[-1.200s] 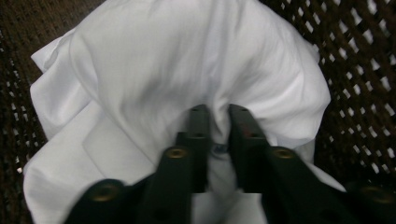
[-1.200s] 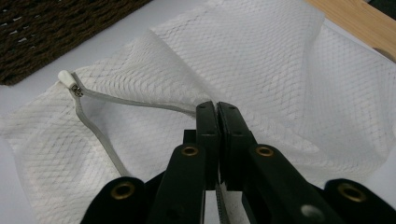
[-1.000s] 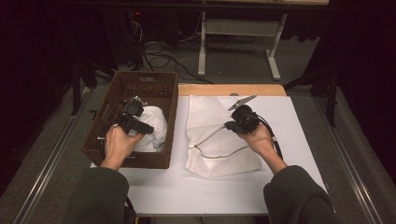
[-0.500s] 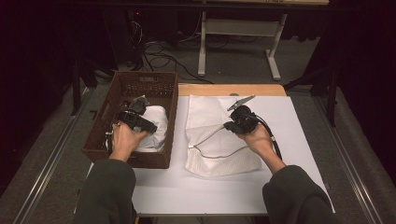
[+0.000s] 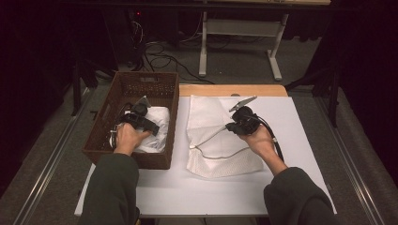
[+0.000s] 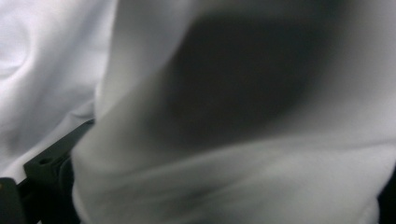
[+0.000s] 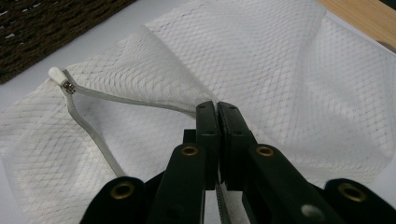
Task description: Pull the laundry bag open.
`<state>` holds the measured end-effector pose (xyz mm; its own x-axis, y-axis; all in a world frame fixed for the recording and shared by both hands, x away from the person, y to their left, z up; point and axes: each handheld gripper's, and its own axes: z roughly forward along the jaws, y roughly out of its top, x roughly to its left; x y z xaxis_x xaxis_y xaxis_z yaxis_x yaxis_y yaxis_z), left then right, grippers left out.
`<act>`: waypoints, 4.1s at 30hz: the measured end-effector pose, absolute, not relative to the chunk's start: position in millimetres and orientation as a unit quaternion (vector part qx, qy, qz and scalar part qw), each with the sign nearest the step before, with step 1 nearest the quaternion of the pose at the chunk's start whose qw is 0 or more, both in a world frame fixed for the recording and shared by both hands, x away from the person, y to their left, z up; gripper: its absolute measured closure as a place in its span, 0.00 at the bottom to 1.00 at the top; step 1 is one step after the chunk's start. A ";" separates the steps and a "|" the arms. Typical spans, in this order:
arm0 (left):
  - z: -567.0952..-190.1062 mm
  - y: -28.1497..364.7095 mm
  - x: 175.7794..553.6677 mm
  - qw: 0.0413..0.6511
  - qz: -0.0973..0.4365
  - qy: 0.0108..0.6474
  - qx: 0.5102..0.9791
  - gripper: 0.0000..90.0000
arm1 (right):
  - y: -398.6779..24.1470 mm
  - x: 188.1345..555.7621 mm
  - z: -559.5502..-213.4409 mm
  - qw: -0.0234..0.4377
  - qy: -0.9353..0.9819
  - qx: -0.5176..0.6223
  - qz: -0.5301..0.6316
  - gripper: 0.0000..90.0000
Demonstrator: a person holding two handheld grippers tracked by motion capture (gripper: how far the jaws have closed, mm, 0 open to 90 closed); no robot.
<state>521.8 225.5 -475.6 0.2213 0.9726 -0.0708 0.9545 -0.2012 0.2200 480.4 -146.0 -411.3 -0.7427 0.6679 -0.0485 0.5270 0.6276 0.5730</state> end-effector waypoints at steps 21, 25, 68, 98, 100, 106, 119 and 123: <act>-490.5 205.3 520.5 0.065 0.015 0.601 0.797 0.02 | -136.9 479.9 -420.3 0.131 0.897 0.332 0.261 0.98; -485.4 201.1 519.0 0.064 0.014 0.605 0.794 0.15 | -136.3 479.8 -423.0 0.126 0.898 0.331 0.260 0.98; -328.2 191.2 441.6 0.218 0.091 0.543 0.806 0.70 | -147.2 468.1 -408.0 0.129 0.887 0.339 0.285 0.99; -281.9 104.7 413.5 0.266 0.052 0.432 0.860 0.70 | -163.3 469.5 -399.2 0.135 0.879 0.354 0.290 0.99; -280.6 100.3 411.8 0.273 0.046 0.426 0.862 0.70 | -162.2 469.5 -399.7 0.133 0.880 0.354 0.288 0.99; -283.6 84.3 406.8 0.285 0.028 0.407 0.867 0.70 | -161.9 470.9 -400.9 0.134 0.879 0.356 0.288 0.99; -286.0 46.7 400.7 0.290 0.011 0.370 0.882 0.70 | -170.0 472.3 -398.6 0.135 0.873 0.366 0.293 0.99; -286.5 35.5 400.3 0.287 0.011 0.363 0.886 0.70 | -172.1 472.5 -398.0 0.132 0.870 0.371 0.297 0.99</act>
